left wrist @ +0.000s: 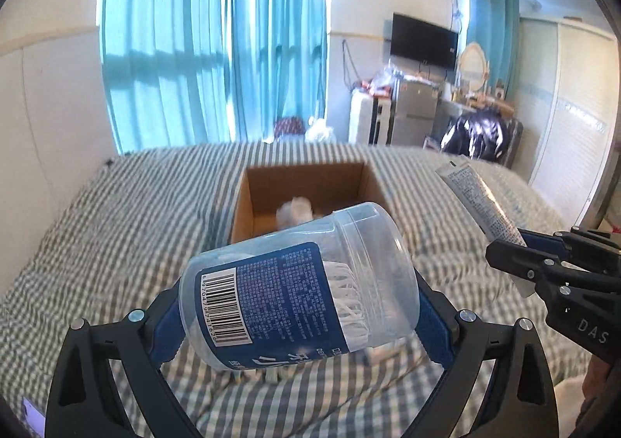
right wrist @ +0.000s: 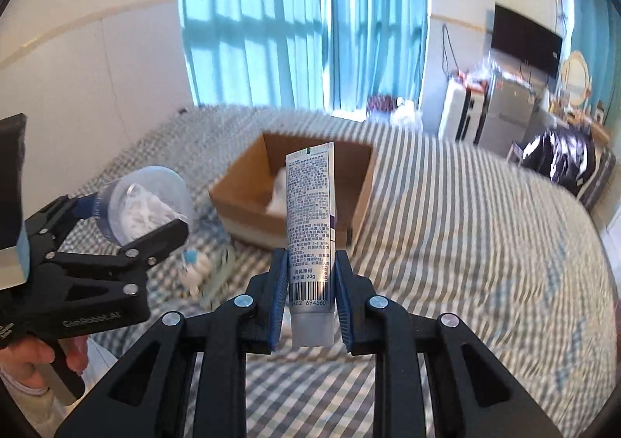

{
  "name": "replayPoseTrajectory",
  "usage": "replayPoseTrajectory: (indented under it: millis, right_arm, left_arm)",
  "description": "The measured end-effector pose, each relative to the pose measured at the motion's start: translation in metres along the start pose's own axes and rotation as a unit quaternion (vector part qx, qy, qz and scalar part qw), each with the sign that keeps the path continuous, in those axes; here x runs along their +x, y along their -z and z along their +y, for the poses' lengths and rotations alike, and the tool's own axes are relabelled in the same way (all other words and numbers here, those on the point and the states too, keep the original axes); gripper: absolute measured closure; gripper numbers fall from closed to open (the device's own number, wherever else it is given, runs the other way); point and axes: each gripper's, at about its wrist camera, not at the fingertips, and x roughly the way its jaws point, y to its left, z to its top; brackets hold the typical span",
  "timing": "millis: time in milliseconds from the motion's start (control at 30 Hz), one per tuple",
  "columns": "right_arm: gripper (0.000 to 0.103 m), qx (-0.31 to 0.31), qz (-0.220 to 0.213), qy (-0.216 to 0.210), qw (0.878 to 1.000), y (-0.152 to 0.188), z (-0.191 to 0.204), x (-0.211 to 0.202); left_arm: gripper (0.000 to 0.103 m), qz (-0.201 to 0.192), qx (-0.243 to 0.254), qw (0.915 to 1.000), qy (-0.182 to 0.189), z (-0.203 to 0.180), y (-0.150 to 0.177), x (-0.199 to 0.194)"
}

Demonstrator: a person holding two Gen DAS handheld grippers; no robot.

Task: Organize objects
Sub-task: 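Move the jar and tube over the box and release both into it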

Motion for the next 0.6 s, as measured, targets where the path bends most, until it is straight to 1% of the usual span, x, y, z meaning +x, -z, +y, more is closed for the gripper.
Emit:
replayPoseTrajectory:
  millis: [33, 133, 300, 333, 433, 500, 600]
  right_arm:
    - [0.080, -0.006, -0.008, -0.002, 1.000, -0.010, 0.001, -0.004]
    - [0.080, 0.001, -0.040, -0.034, 0.999, -0.040, -0.003, -0.010]
    - [0.080, 0.000, -0.060, -0.038, 0.997, -0.084, -0.004, 0.005]
    - [0.080, -0.001, -0.060, -0.037, 0.997, -0.093, -0.005, 0.015]
    - [0.080, 0.001, -0.055, -0.032, 0.998, -0.110, -0.009, 0.041]
    - [0.080, 0.005, -0.046, -0.031, 0.998, -0.118, -0.013, 0.065]
    - [0.080, 0.012, -0.028, -0.026, 0.999, -0.125, -0.022, 0.105]
  left_arm:
    - [0.005, -0.007, 0.000, 1.0000, 0.000, 0.001, -0.010, -0.001]
    - [0.005, -0.024, -0.001, 0.9997, 0.003, 0.005, -0.040, 0.004]
    - [0.005, -0.039, -0.006, 0.9992, 0.004, 0.013, -0.082, 0.030]
    - [0.005, -0.038, -0.004, 0.9993, 0.000, 0.015, -0.090, 0.043]
    - [0.005, -0.035, 0.000, 0.9993, -0.012, 0.019, -0.100, 0.072]
    - [0.005, -0.029, -0.002, 0.9995, -0.015, 0.022, -0.101, 0.092]
    - [0.005, -0.009, -0.007, 0.9998, -0.016, 0.030, -0.099, 0.132]
